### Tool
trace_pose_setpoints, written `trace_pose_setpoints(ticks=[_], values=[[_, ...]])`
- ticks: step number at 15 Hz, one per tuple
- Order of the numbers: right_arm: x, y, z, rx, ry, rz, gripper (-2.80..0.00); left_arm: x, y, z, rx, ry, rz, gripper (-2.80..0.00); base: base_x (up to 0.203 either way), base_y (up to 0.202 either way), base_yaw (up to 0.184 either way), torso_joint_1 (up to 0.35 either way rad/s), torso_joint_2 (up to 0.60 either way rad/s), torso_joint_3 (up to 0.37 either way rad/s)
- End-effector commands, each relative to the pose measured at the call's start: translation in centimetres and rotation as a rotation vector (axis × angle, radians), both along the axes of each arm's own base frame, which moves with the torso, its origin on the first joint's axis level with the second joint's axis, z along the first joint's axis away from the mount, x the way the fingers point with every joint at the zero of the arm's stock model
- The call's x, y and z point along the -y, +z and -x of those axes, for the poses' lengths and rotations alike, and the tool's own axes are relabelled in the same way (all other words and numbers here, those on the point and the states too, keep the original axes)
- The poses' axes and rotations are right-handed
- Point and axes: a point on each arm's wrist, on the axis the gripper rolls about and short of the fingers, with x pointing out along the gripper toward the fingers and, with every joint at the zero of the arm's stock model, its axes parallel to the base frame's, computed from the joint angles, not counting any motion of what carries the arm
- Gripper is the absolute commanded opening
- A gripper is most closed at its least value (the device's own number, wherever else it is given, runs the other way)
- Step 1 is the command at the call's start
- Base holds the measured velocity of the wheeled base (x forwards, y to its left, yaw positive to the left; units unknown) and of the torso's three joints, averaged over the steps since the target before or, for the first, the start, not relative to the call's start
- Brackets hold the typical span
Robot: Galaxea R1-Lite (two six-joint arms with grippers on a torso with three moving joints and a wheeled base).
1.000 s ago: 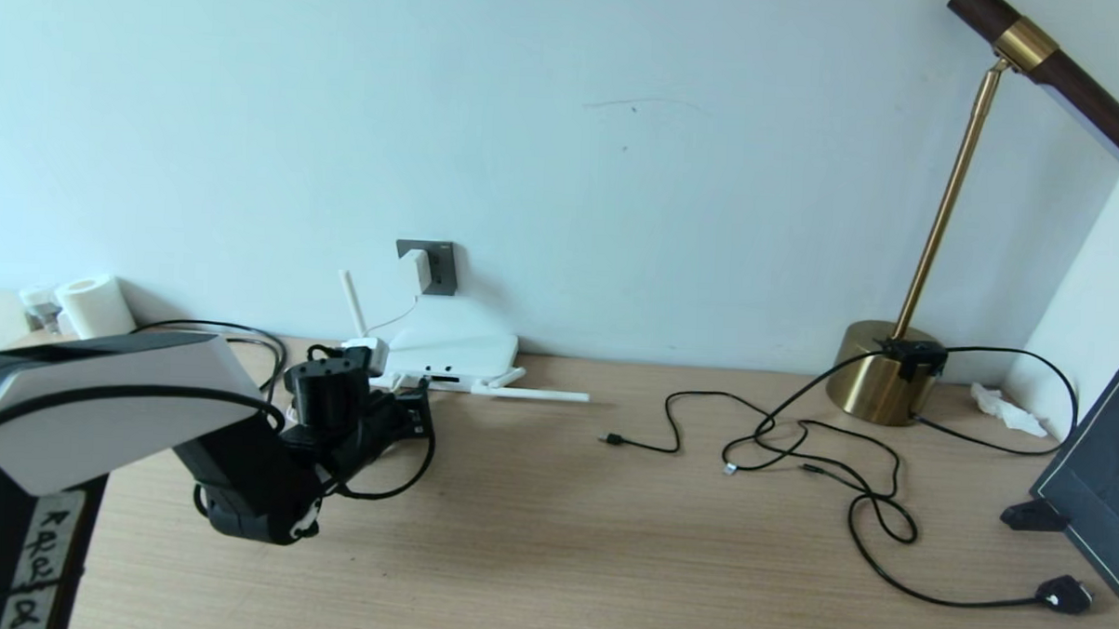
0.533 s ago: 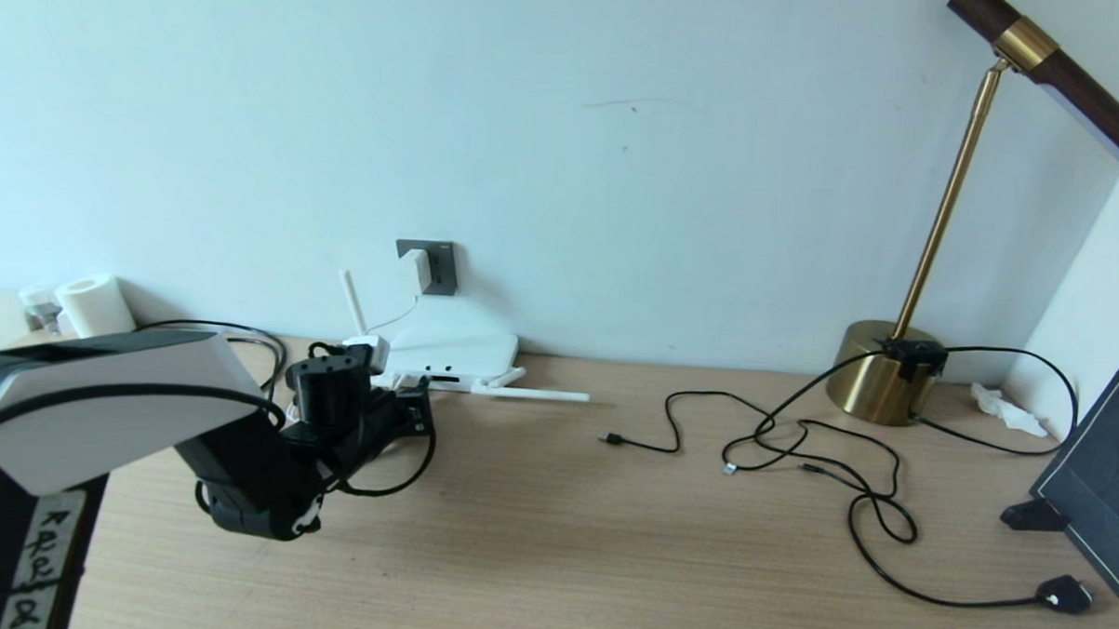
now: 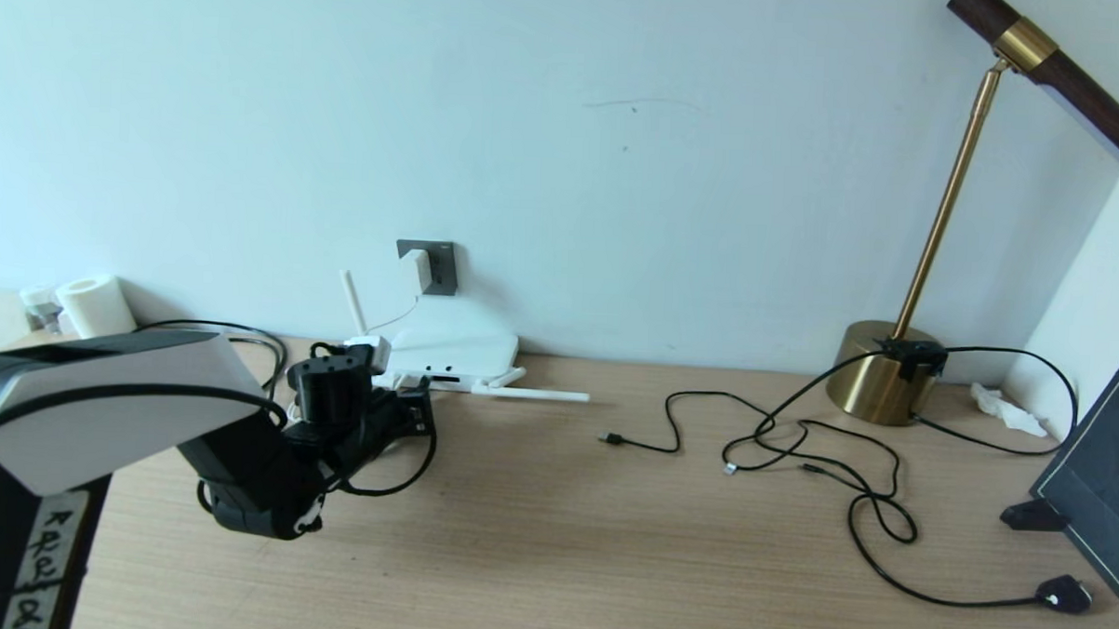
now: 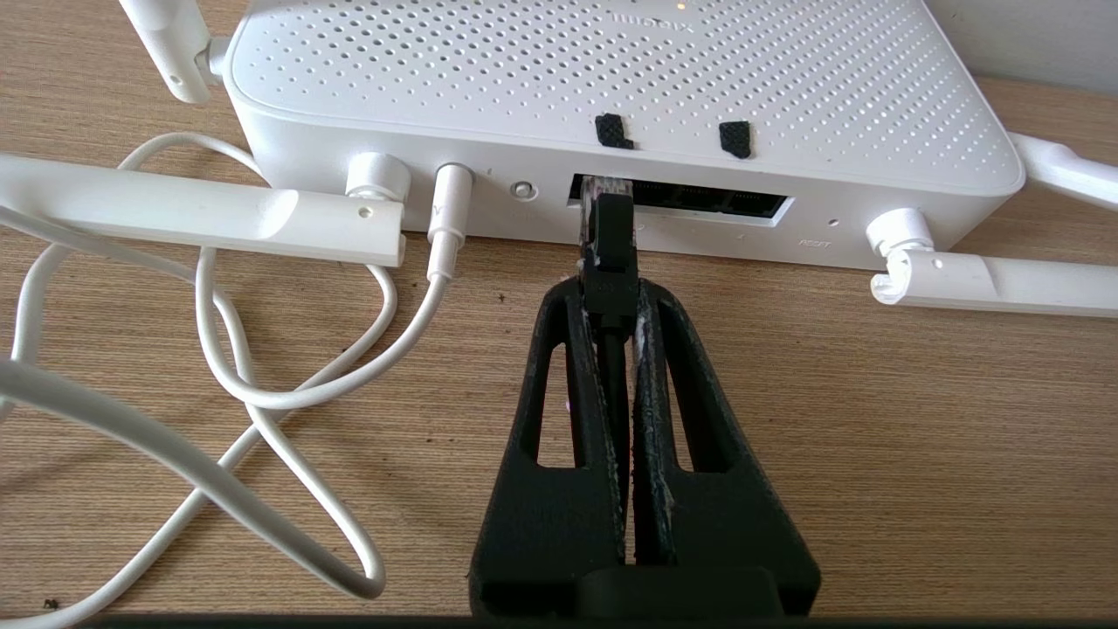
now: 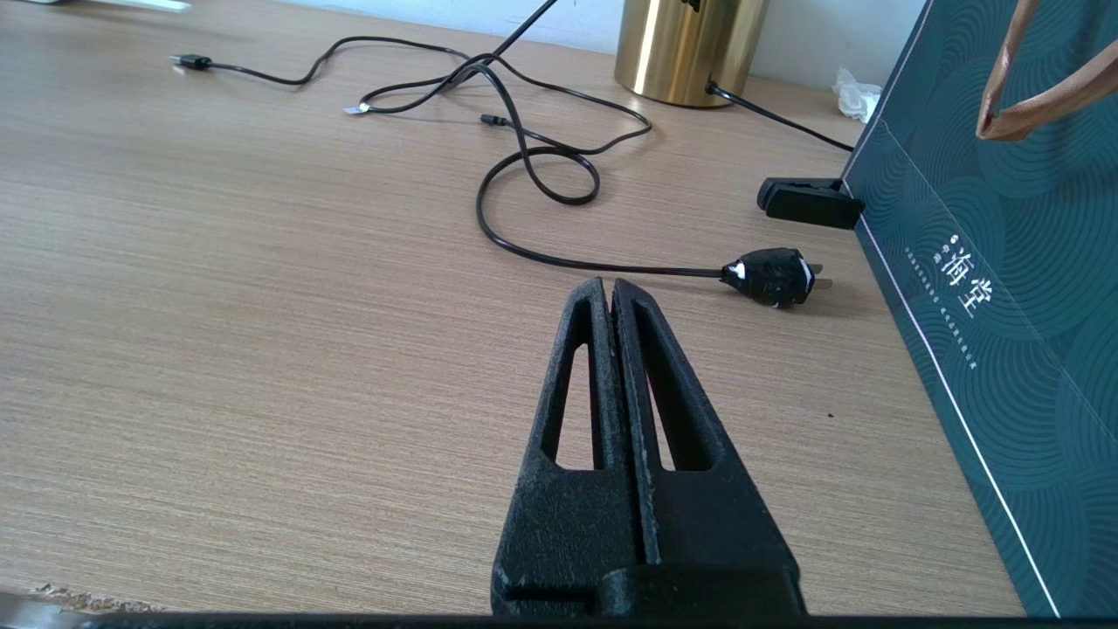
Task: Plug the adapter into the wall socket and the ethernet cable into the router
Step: Plug cable into router interface
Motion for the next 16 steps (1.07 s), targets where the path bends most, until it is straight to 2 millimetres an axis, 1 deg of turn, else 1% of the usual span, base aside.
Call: trace_pose_setpoints(ticks=[1,16], values=[[0.0,0.0,-0.01,-0.002,0.001,0.0,-2.8,0.02,0.17,-0.08,0.012,0.0,0.003,-2.8,0.0,0.0,0.0,0.0,0.0,0.0],[0.0,0.0,-0.01,-0.002,0.001,0.0,-2.8,0.05,0.47,-0.25,0.015,0.001,0.003,-2.8,0.0,0.0,0.0,0.0,0.0,0.0]])
